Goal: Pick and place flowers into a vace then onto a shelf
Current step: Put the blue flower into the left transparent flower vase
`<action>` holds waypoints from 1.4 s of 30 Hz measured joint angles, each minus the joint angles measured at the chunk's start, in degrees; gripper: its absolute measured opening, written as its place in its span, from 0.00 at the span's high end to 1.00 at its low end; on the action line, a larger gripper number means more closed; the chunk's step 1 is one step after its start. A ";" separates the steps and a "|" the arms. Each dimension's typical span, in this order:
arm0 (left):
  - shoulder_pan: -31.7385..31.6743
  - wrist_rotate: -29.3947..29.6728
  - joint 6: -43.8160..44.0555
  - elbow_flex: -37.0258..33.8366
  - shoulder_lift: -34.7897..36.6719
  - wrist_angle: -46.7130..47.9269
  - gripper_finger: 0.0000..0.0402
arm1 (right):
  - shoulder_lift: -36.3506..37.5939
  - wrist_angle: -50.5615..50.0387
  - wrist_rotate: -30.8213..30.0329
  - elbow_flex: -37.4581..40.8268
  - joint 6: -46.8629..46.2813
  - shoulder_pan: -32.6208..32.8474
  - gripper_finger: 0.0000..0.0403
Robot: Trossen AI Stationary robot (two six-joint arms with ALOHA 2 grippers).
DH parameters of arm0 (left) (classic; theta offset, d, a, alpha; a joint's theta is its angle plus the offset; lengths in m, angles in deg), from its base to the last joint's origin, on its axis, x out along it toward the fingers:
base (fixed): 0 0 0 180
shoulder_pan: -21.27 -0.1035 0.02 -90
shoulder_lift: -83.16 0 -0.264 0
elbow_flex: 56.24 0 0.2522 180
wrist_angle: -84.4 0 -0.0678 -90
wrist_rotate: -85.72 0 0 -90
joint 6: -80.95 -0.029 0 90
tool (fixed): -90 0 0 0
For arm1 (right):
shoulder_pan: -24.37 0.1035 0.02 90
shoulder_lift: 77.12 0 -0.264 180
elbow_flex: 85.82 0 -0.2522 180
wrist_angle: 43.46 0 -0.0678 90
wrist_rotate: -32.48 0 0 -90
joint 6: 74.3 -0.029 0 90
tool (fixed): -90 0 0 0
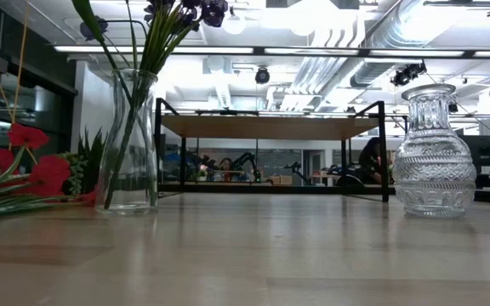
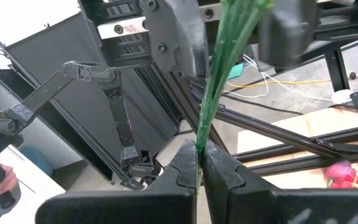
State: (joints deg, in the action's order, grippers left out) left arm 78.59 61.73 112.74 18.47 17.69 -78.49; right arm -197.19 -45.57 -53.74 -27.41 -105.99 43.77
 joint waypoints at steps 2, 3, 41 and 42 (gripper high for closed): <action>0.00 -0.61 0.03 0.00 0.00 -0.01 0.75 | 0.00 -0.15 0.01 0.00 -0.02 0.00 1.00; 0.00 -1.03 0.16 0.00 0.00 -0.15 0.80 | 0.00 -0.27 -0.01 0.00 0.00 0.00 1.00; 0.07 -3.54 -1.57 0.00 0.02 -0.22 0.91 | 0.00 -1.09 1.46 0.00 -2.80 0.11 0.86; 0.07 -3.56 -1.57 0.00 0.02 -0.22 0.91 | 0.00 -1.06 1.88 0.00 -3.00 0.10 0.85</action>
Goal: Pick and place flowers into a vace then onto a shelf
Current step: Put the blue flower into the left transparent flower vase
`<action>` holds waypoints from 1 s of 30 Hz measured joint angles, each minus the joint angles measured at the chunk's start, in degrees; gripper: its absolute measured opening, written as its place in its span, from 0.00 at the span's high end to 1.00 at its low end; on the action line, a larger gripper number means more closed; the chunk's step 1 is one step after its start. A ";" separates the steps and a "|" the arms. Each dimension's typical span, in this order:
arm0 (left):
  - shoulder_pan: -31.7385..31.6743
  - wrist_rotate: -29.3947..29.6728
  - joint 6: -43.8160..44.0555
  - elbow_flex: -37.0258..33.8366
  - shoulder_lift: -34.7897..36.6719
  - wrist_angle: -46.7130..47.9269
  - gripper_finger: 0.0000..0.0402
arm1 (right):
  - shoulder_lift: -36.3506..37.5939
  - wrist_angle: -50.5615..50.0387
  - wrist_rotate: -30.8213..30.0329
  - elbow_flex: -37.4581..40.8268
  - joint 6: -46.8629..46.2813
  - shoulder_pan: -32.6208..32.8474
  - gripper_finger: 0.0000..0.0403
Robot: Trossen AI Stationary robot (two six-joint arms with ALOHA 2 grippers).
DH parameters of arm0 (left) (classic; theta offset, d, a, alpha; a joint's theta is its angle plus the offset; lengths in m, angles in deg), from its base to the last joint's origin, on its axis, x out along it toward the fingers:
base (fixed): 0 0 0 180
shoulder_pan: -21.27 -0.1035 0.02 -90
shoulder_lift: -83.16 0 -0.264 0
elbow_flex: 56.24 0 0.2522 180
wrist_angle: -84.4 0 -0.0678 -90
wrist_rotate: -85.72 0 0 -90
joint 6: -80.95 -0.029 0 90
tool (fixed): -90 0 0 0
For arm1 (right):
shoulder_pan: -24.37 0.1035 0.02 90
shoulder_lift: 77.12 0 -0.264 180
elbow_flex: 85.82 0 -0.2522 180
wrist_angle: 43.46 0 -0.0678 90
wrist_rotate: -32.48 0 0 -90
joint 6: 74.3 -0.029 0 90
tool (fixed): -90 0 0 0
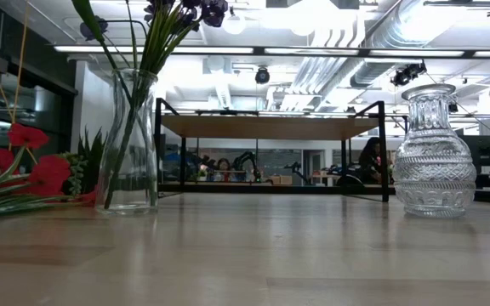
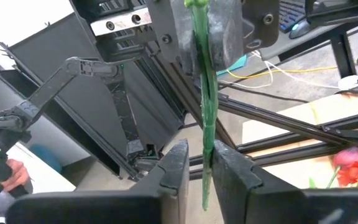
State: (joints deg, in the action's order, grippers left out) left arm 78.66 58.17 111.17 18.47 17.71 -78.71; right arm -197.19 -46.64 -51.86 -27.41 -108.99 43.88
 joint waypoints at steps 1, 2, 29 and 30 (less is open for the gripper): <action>0.00 -0.02 0.00 0.00 0.00 -0.01 0.91 | 0.00 0.01 0.48 0.00 -0.05 -0.02 0.84; 0.00 -0.04 0.01 0.00 -0.02 -0.01 0.91 | 0.00 0.03 0.87 0.00 -0.05 -0.02 0.83; 0.02 -0.42 0.04 -0.04 -0.02 -0.02 0.91 | 0.02 0.62 6.85 -0.11 -1.39 -0.08 0.50; 0.02 -0.42 0.04 -0.04 -0.02 -0.03 0.91 | 0.02 0.60 6.96 -0.11 -1.46 -0.08 0.49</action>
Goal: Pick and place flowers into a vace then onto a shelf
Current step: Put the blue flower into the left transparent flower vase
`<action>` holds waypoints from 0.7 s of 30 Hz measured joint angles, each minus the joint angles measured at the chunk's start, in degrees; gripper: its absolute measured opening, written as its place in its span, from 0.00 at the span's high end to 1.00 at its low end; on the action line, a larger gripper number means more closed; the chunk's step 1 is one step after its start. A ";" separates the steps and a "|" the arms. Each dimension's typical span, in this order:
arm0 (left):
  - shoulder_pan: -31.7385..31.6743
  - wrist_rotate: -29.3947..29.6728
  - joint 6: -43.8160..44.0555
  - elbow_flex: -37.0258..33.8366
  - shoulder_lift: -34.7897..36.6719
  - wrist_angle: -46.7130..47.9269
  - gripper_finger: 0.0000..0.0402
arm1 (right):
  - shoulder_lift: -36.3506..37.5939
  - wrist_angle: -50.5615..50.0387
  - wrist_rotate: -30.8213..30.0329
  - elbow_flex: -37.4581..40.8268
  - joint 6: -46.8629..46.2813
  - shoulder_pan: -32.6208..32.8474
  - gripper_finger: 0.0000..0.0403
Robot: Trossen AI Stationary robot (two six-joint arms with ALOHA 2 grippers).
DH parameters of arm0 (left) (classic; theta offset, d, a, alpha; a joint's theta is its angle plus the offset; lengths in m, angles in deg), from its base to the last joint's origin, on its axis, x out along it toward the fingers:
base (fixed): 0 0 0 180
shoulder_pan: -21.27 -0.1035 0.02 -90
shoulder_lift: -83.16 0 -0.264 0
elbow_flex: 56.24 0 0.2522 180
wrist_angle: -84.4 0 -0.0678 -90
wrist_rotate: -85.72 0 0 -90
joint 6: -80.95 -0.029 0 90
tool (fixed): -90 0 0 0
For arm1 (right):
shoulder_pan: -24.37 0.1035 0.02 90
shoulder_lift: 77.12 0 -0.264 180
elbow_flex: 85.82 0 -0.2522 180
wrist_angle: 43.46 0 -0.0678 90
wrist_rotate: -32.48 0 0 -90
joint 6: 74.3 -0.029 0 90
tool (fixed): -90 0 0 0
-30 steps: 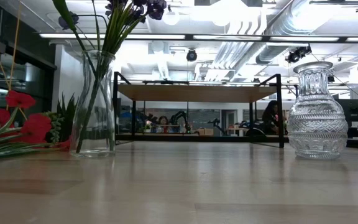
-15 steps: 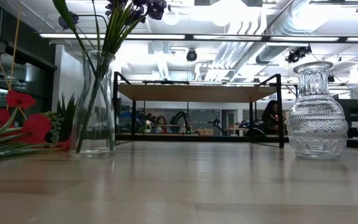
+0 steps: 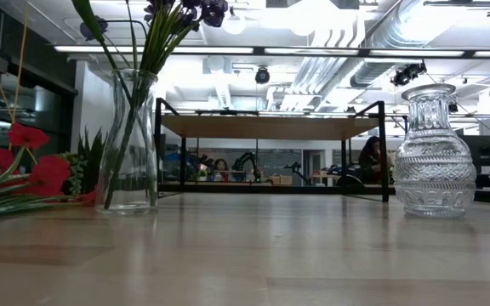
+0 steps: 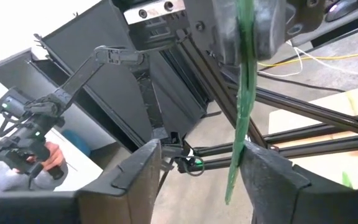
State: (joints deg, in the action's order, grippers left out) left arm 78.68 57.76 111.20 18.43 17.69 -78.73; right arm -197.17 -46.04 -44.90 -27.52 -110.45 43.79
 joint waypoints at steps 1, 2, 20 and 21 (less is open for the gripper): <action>0.00 0.02 0.00 0.00 0.00 0.01 0.91 | 0.00 0.00 0.08 0.00 -0.22 -0.02 0.48; 0.00 0.03 0.00 0.00 0.00 0.01 0.91 | 0.00 0.00 0.14 0.00 -0.68 -0.02 0.47; 5.73 7.91 -0.33 -0.05 0.07 0.44 0.91 | 0.24 -0.61 3.62 0.02 -2.62 -0.26 0.45; 6.46 8.75 -0.31 -0.04 0.07 0.11 0.91 | 0.47 -0.59 3.83 0.02 -2.62 -0.20 0.45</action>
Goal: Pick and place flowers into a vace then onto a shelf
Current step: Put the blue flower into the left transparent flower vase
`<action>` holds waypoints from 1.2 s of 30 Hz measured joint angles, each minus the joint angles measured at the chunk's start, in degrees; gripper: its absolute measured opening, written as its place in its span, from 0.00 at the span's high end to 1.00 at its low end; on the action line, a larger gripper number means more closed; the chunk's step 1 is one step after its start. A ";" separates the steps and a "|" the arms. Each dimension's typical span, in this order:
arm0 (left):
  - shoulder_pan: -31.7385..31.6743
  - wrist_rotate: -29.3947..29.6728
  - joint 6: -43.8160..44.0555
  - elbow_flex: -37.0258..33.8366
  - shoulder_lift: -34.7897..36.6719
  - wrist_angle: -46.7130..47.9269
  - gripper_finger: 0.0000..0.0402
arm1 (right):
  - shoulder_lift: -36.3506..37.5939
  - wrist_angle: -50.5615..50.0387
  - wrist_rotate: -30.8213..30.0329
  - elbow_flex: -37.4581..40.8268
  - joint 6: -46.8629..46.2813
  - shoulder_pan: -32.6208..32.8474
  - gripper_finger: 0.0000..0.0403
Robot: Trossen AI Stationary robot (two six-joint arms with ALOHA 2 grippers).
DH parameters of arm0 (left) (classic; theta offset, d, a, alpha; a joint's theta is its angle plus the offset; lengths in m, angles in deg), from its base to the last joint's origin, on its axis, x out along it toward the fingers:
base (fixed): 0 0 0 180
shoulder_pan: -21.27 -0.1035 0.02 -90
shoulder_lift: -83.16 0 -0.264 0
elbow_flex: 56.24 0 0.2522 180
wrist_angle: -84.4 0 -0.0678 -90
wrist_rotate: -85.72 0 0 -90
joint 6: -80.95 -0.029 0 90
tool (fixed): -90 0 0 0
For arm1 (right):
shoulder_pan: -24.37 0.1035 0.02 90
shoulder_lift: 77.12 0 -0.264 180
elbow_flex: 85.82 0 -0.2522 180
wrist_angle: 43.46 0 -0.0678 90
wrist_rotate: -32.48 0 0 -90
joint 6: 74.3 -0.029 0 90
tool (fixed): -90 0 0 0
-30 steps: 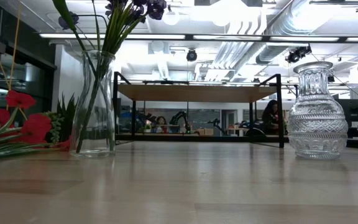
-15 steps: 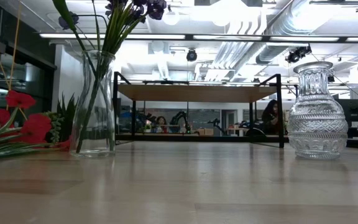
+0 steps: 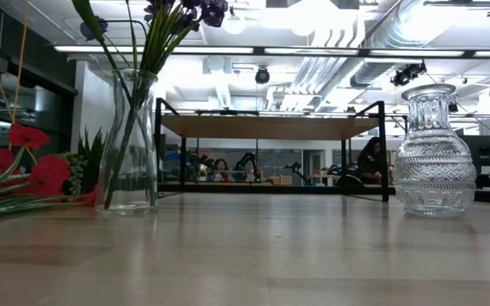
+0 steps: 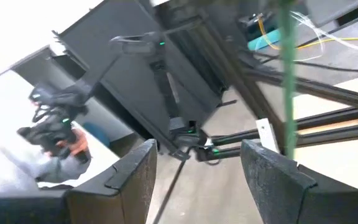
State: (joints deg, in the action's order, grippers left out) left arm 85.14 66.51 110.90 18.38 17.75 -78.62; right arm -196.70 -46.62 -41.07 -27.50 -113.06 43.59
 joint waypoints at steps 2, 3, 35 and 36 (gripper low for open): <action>1.47 1.99 0.01 0.00 0.00 -0.09 0.91 | 0.30 0.40 0.00 0.00 0.00 0.14 0.45; 2.19 2.75 0.03 0.00 0.00 -0.27 0.91 | 0.34 0.86 -0.02 0.00 0.02 0.11 0.45; 9.81 19.15 -10.55 0.09 -9.32 -6.84 0.91 | 2.24 36.96 4.94 0.02 7.03 -2.86 0.52; 9.20 19.17 -9.53 0.09 -10.02 -6.97 0.91 | 2.77 36.91 4.99 0.02 8.37 -2.98 0.52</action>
State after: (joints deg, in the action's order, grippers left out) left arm 94.34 85.68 101.37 18.47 7.73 -85.59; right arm -193.93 -9.71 -36.09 -27.48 -104.69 40.62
